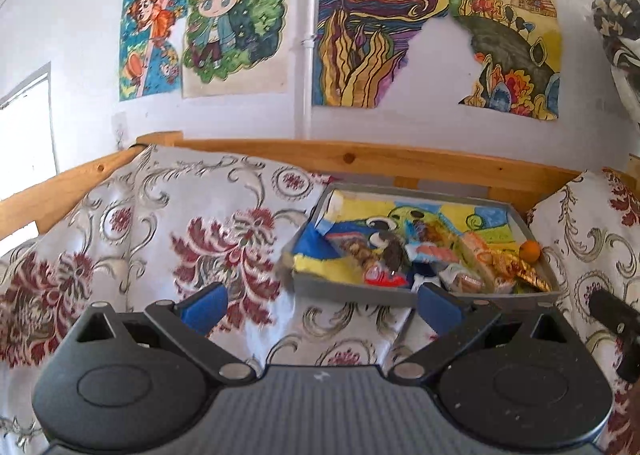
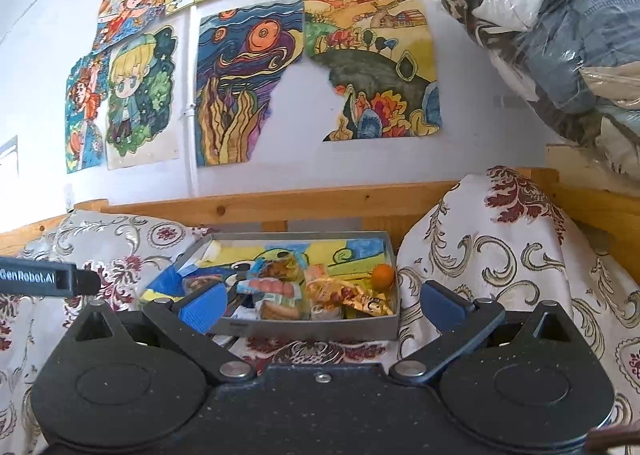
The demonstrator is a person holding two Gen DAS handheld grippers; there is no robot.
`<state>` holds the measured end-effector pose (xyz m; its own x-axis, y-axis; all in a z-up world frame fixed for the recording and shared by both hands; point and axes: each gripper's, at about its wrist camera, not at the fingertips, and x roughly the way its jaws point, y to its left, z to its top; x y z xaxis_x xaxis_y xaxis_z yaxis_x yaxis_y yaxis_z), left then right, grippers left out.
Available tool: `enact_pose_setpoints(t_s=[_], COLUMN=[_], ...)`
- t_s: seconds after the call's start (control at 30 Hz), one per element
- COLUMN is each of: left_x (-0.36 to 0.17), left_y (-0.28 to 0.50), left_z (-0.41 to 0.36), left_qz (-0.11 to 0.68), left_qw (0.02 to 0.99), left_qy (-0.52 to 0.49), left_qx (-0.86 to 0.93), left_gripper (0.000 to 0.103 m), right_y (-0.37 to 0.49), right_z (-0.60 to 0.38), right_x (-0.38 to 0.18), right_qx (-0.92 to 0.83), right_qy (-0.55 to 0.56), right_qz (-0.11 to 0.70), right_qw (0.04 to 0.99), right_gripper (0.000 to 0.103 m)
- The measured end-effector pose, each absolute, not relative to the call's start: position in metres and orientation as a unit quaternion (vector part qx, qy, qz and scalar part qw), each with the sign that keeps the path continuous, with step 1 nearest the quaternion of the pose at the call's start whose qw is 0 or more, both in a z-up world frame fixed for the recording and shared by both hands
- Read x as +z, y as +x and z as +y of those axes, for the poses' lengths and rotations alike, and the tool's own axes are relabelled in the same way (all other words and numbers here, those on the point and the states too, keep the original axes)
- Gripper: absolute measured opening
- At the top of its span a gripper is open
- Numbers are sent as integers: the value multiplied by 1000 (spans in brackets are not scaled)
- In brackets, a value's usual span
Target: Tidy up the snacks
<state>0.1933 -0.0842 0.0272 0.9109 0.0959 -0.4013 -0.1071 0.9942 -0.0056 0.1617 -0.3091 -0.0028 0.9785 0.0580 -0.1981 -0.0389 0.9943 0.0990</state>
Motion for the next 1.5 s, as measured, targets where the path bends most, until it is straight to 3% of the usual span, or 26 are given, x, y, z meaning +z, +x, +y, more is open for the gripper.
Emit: enact_pose_setpoints(t_s=[1.5], left_x=[-29], left_y=[45], left_z=[-22], left_qz=[128], left_qw=[989], left_qy=[-59], left_qx=[41], left_gripper=[103], right_y=[24], right_z=[-241], right_x=[-29], right_qx=[-11], right_qy=[19], right_qz=[65], right_qw=[998], right_gripper=[102])
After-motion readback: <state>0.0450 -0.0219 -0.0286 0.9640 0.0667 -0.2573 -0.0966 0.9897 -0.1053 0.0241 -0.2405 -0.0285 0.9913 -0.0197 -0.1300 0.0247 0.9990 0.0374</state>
